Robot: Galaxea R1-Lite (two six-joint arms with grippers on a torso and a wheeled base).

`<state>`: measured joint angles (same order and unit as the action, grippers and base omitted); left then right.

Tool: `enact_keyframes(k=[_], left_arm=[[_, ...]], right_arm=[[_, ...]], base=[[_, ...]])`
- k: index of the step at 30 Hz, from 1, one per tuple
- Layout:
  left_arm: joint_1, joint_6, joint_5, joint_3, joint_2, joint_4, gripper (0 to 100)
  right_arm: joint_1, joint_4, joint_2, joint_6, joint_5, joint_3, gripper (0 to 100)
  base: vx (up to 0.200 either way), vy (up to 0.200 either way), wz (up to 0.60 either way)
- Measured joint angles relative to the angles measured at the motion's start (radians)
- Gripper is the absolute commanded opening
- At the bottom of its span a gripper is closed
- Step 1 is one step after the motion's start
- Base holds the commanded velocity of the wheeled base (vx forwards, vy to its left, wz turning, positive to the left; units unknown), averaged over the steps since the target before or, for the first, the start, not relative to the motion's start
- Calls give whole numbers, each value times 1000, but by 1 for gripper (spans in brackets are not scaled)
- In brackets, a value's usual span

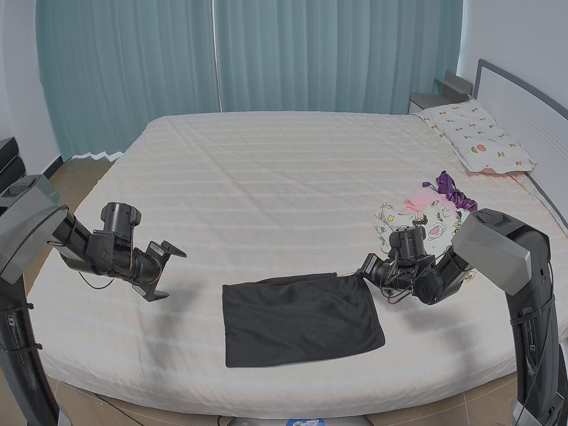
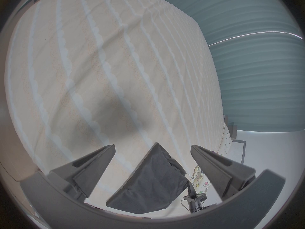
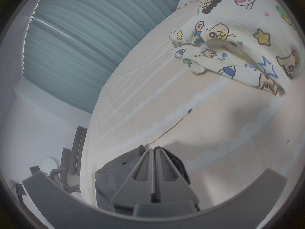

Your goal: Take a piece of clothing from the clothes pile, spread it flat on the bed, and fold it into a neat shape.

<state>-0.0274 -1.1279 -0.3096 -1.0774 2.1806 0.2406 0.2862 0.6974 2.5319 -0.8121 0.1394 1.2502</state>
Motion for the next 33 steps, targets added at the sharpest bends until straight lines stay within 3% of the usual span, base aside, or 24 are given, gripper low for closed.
enact_keyframes(k=[10,11,21,29,33], left_arm=[[0,-1,0,-1,0,0,100],[0,0,0,-1,0,0,100],[0,0,0,-1,0,0,100],[0,3,-1,-1,1,0,100],[0,10,-1,0,2,0,100]], right_arm=[[-24,-10,0,-4,-21,8,0],[-24,-10,0,-4,-21,7,100],[-28,-9,-23,13,-17,-34,100],[-33,0,-61,219,30,-152,100],[-27,25,-69,244,40,-197,100]], base=[[0,0,0],[0,0,0],[0,0,0],[0,0,0],[0,0,0]])
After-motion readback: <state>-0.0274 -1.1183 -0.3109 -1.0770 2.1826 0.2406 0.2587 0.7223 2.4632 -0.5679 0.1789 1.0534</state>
